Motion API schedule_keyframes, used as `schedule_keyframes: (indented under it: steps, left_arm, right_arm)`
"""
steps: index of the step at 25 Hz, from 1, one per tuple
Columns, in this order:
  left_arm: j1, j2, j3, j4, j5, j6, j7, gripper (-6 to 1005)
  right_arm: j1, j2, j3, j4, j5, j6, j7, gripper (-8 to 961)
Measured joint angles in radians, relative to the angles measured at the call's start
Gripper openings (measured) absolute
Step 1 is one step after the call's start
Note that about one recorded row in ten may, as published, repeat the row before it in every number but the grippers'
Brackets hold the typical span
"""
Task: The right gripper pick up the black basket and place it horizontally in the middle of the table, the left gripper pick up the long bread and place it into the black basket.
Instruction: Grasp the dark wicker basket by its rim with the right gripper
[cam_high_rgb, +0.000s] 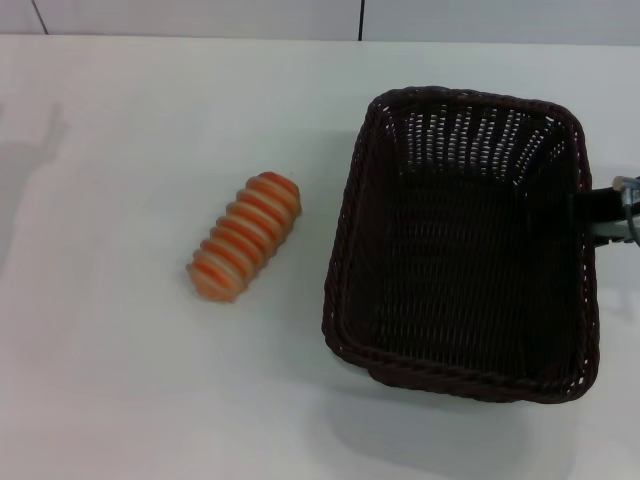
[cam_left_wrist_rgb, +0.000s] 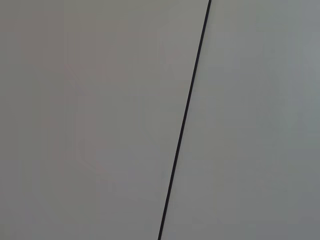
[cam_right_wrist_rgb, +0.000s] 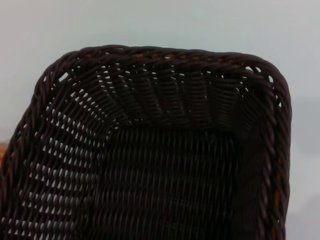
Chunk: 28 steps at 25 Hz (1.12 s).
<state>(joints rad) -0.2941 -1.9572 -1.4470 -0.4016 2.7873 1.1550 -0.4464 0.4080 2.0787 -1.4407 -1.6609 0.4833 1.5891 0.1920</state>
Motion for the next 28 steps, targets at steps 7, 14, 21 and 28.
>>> schedule_keyframes:
  steps: [7, 14, 21, 28]
  left_arm:
    - [0.000, 0.001, -0.002, 0.000, 0.000, 0.000, 0.000, 819]
    - [-0.009, 0.002, -0.006, 0.011, 0.000, 0.000, 0.000, 818]
    - [-0.011, 0.003, -0.008, 0.012, 0.000, 0.002, 0.000, 818]
    - [-0.011, 0.004, -0.008, 0.012, 0.000, 0.002, 0.000, 817]
  right_arm:
    - [0.008, 0.000, -0.007, 0.050, 0.000, -0.027, -0.010, 735]
    - [0.015, -0.001, -0.039, 0.052, -0.012, -0.033, -0.007, 705]
    - [0.015, -0.001, -0.040, 0.056, -0.012, -0.055, -0.011, 562]
    - [0.019, -0.002, -0.041, 0.070, -0.012, -0.061, -0.012, 330]
